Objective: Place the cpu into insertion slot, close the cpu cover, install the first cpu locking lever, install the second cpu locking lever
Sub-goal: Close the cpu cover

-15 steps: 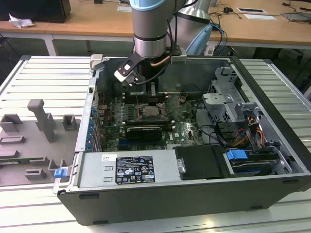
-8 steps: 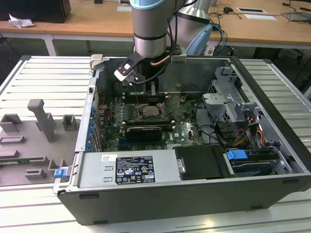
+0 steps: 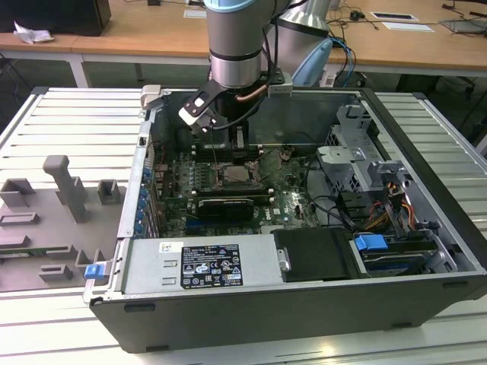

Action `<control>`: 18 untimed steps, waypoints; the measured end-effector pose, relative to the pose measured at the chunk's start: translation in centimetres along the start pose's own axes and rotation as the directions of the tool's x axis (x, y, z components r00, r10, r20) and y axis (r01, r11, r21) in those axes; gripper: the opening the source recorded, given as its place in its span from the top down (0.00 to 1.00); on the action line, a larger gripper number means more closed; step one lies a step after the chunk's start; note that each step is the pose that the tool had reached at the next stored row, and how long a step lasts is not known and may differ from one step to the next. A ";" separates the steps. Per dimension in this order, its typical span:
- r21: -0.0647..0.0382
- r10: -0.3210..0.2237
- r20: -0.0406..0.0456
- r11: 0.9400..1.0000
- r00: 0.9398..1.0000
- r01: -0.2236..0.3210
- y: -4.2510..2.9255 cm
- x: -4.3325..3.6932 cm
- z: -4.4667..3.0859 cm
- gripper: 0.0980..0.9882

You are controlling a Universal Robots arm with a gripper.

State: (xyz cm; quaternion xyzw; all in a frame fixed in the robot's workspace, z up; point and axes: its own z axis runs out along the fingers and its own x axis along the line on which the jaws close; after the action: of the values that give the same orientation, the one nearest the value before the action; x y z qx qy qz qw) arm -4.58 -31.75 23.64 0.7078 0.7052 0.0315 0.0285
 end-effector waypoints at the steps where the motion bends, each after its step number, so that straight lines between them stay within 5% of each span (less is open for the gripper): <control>1: 0.000 0.000 0.000 1.000 1.000 0.000 0.00 0.00 0.00 0.99; 18: 0.000 -0.011 -0.001 1.000 1.000 0.011 0.02 0.00 -0.46 0.99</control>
State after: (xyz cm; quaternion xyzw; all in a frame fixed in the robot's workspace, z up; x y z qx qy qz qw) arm -4.60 -31.75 24.10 0.7037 0.7092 0.0317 0.0283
